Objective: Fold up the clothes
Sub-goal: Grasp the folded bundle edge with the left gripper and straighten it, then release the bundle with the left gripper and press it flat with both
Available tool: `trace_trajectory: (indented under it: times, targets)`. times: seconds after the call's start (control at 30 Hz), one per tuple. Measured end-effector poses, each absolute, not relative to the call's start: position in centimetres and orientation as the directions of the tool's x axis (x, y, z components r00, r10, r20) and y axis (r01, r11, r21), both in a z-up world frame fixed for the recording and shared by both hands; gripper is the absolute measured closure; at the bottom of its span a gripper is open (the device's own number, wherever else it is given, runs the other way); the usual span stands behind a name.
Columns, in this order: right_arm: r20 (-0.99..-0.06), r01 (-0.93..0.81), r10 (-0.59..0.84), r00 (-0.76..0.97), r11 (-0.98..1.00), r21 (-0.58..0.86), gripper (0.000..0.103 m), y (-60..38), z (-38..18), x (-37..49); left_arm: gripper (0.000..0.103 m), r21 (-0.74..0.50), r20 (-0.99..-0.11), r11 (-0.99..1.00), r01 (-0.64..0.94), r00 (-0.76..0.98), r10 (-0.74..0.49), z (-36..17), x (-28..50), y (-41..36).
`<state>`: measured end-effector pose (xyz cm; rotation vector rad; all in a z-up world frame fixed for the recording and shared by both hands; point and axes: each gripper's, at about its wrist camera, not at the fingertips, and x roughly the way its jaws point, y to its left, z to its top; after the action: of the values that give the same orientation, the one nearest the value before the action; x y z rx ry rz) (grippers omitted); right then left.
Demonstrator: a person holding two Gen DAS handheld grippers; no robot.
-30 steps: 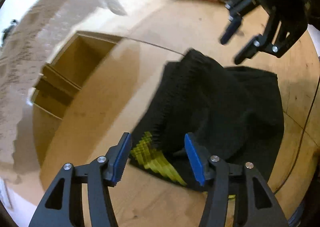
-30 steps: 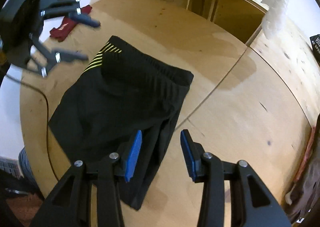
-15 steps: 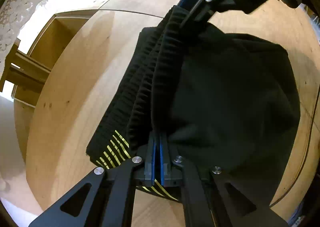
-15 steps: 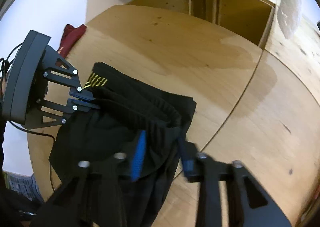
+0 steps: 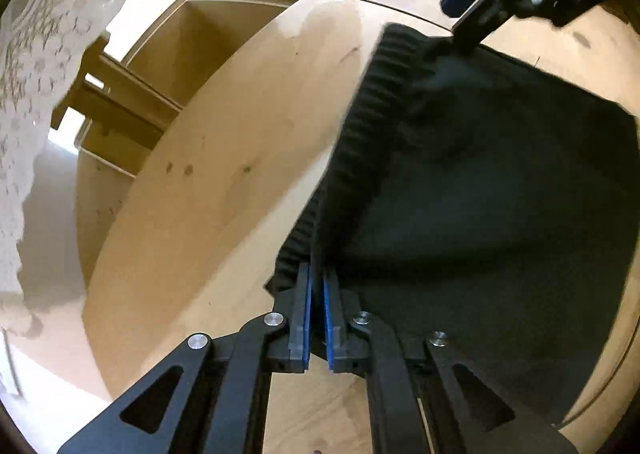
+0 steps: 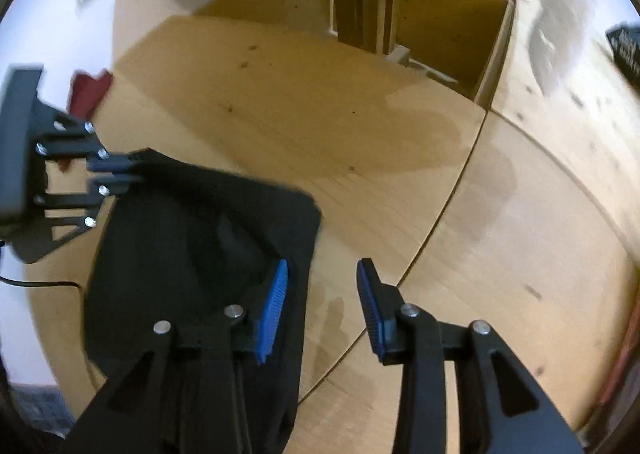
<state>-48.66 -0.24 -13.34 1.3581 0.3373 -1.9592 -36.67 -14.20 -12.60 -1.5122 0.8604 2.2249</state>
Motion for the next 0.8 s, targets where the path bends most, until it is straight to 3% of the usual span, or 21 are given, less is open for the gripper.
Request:
trace_trajectory:
  times: [0.03,0.1,0.17,0.23,0.33,0.43,0.53,0.63,0.8]
  targets:
    - [-0.881,0.674,-0.427,-0.203,-0.713,0.190,0.067,0.7,-12.8,-48.3,0.094,0.290,-0.913,-0.785,-0.547,-0.405,-0.055,-11.9,-36.9,-14.6]
    - [-0.853,0.669,-0.458,-0.251,-0.719,0.189,0.067,2.4,-11.6,-46.7,0.071,0.300,-0.892,-0.807,-0.509,-0.450,-0.048,-10.4,-36.6,-15.0]
    - [-0.821,0.708,-0.516,-0.245,-0.674,0.212,0.067,3.3,-11.0,-44.2,0.059,0.343,-0.867,-0.799,-0.493,-0.495,-0.067,-9.1,-36.1,-15.1]
    - [-0.810,0.759,-0.562,-0.165,-0.597,0.259,0.067,3.1,-11.5,-41.8,0.059,0.367,-0.848,-0.795,-0.483,-0.525,-0.073,-8.2,-35.7,-15.0]
    - [-0.852,0.808,-0.511,-0.117,-0.547,0.218,0.067,1.2,-13.8,-39.6,0.061,0.310,-0.851,-0.819,-0.482,-0.525,-0.013,-7.8,-36.1,-14.5]
    - [-0.887,0.833,-0.434,-0.158,-0.541,0.116,0.067,-0.5,-15.9,-38.8,0.059,0.217,-0.875,-0.787,-0.578,-0.472,0.105,-9.5,-34.8,-11.9]
    - [-0.900,0.828,-0.379,-0.216,-0.560,0.036,0.067,-1.5,-16.9,-38.4,0.059,0.166,-0.916,-0.759,-0.629,-0.384,0.118,-13.2,-34.4,-9.3]
    - [-0.905,0.828,-0.340,-0.257,-0.560,-0.024,0.067,-2.1,-16.9,-37.7,0.056,0.136,-0.935,-0.772,-0.621,-0.337,0.106,-16.1,-34.6,-9.0]
    - [-0.909,0.797,-0.319,-0.269,-0.604,-0.024,0.066,-1.7,-16.6,-37.1,0.049,0.083,-0.921,-0.830,-0.552,-0.360,0.147,-16.6,-34.8,-9.9]
